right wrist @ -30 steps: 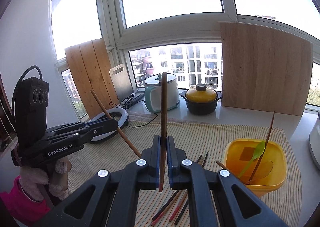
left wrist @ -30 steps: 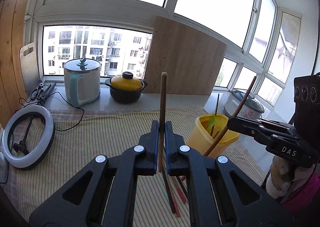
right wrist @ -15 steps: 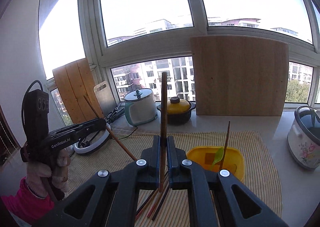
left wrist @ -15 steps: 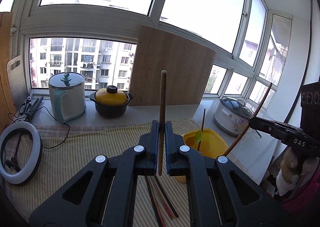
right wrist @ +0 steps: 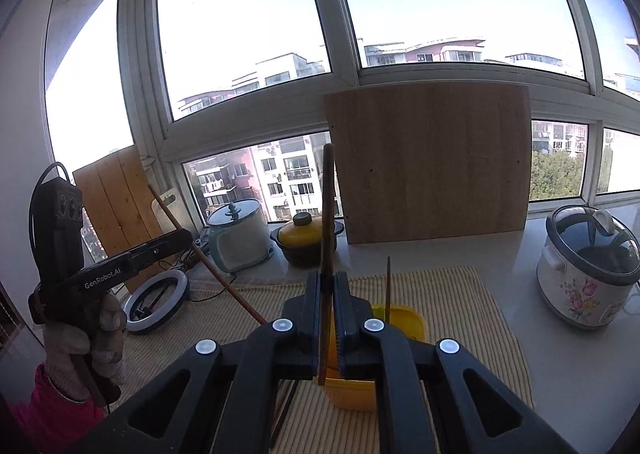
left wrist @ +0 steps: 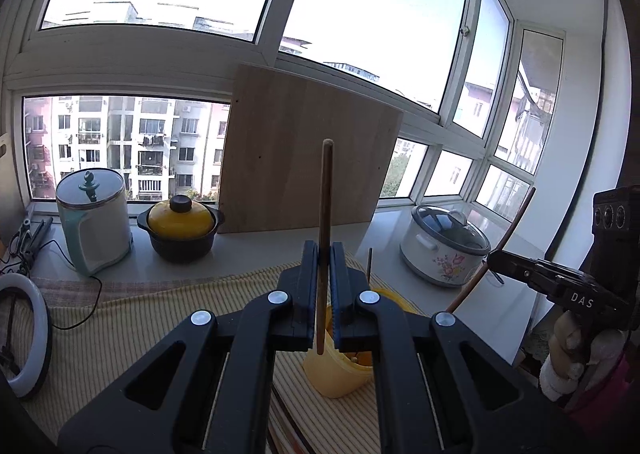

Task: Organize utensils
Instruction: 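Lower the left tool's chopstick into the container while the right tool lowers its chopstick in, then open the left tool inside the container while the right tool opens too, then move both tools down to the remaining chopsticks beside the container, then close the left tool on a black chopstick while the right tool closes on a wooden chopstick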

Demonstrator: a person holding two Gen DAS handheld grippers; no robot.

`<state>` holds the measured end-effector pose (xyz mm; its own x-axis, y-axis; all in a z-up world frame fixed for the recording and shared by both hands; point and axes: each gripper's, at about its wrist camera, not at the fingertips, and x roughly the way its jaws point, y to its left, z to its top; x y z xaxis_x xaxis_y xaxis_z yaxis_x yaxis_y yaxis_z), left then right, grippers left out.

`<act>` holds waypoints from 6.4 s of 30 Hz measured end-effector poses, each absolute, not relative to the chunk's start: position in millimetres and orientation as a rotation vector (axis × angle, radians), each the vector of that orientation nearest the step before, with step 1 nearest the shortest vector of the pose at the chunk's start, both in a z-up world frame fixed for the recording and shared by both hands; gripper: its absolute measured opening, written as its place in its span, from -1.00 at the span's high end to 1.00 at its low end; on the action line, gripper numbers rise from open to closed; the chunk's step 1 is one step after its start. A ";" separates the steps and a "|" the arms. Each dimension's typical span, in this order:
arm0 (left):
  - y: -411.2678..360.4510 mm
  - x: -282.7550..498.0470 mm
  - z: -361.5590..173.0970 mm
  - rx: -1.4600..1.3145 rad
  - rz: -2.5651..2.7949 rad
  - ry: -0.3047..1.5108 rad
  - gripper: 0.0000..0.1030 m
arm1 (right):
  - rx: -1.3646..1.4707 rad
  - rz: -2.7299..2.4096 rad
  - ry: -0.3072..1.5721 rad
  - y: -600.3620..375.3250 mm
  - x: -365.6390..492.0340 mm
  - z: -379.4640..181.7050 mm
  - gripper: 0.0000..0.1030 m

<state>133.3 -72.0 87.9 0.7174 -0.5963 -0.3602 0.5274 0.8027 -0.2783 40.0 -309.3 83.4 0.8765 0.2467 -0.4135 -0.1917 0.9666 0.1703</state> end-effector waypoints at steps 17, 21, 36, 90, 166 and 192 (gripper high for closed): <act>-114.3 163.4 72.1 -0.164 -0.633 0.493 0.93 | 0.140 0.164 0.485 -327.3 69.7 62.6 0.93; -118.6 171.3 59.6 -0.167 -0.625 0.524 0.93 | 0.151 0.154 0.508 -330.4 77.4 51.2 0.93; -130.0 182.0 28.2 -0.153 -0.626 0.611 0.93 | 0.157 0.141 0.603 -328.3 97.3 7.7 0.93; -39.2 146.3 -83.8 -0.106 -0.530 0.919 0.04 | 0.176 0.252 0.679 -268.9 20.0 -43.5 -0.61; -38.7 169.8 -154.6 0.015 -0.439 1.070 0.91 | 0.015 0.393 1.023 -164.5 107.7 -151.5 0.58; -12.9 152.4 -153.5 0.049 -0.416 1.091 0.91 | -0.054 0.252 1.132 -146.5 175.0 -165.1 0.62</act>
<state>152.4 -12.9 -153.5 0.3925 -0.3039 -0.8681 0.3512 0.9218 -0.1640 175.0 -146.5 -165.1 0.4000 0.1715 -0.9003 -0.2262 0.9704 0.0844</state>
